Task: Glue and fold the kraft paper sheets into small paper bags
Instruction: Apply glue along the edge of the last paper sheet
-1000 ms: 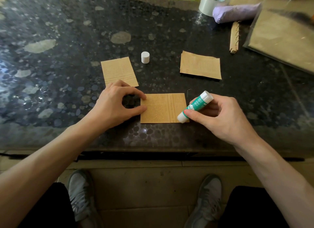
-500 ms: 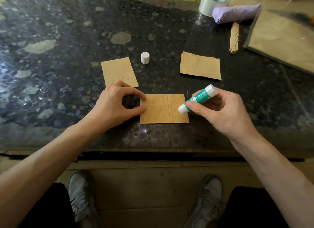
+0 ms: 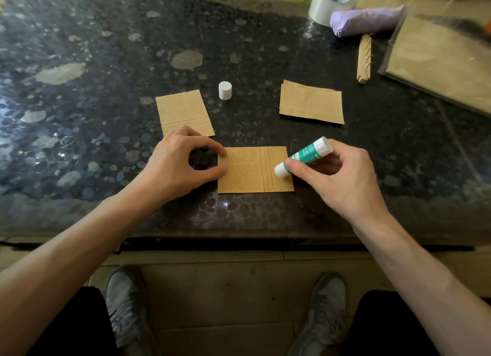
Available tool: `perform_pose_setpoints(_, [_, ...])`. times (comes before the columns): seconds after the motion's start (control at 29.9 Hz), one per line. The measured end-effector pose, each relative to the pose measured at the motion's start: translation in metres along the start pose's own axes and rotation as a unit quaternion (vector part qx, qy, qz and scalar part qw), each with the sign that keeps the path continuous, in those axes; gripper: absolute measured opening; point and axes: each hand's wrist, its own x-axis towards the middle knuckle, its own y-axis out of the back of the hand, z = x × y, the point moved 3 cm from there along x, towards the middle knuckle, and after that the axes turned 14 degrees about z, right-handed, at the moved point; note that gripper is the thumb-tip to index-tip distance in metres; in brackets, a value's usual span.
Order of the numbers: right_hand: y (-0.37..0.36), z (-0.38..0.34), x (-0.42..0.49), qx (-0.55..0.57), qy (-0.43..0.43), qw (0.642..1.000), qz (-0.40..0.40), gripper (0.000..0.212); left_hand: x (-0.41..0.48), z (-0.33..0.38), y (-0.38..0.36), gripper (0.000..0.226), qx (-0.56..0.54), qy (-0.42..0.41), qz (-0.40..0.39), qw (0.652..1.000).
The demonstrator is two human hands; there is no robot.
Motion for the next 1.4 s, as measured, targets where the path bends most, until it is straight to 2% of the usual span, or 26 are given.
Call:
perform_pose_setpoints(0.13, [0.003, 0.003, 0.003, -0.013, -0.010, 1.000, 0.022, 0.034, 0.000, 0.000, 0.000, 0.034, 0.001, 0.000, -0.003, 1.000])
perform_pose_setpoints(0.27, [0.002, -0.003, 0.006, 0.021, 0.007, 1.000, 0.021, 0.030, 0.000, 0.000, 0.000, 0.036, 0.001, 0.001, -0.005, 1.000])
perform_pose_setpoints(0.37, [-0.001, -0.015, 0.008, 0.049, 0.042, 0.998, -0.019, 0.028, 0.000, 0.001, 0.001, 0.039, 0.000, 0.002, -0.008, 1.000])
perform_pose_setpoints(0.5, [-0.013, -0.017, 0.006, -0.019, 0.098, 0.991, -0.089, 0.031, 0.000, 0.001, 0.001, 0.040, 0.002, 0.005, -0.010, 1.000])
perform_pose_setpoints(0.6, [-0.016, -0.016, 0.005, -0.047, 0.122, 0.986, -0.104, 0.035, 0.000, 0.001, 0.001, 0.036, -0.001, 0.004, -0.008, 1.000])
perform_pose_setpoints(1.14, [-0.012, -0.023, 0.007, -0.114, 0.123, 0.985, -0.037, 0.033, -0.001, 0.000, -0.001, 0.034, -0.005, 0.004, 0.000, 1.000])
perform_pose_setpoints(1.27, [-0.008, -0.021, 0.009, -0.134, 0.122, 0.982, -0.044, 0.035, -0.001, -0.001, -0.001, 0.033, -0.005, 0.001, 0.001, 1.000])
perform_pose_setpoints(1.4, [-0.003, -0.018, 0.016, -0.085, 0.083, 0.992, -0.032, 0.033, 0.000, -0.001, -0.001, 0.035, -0.001, 0.003, -0.004, 1.000])
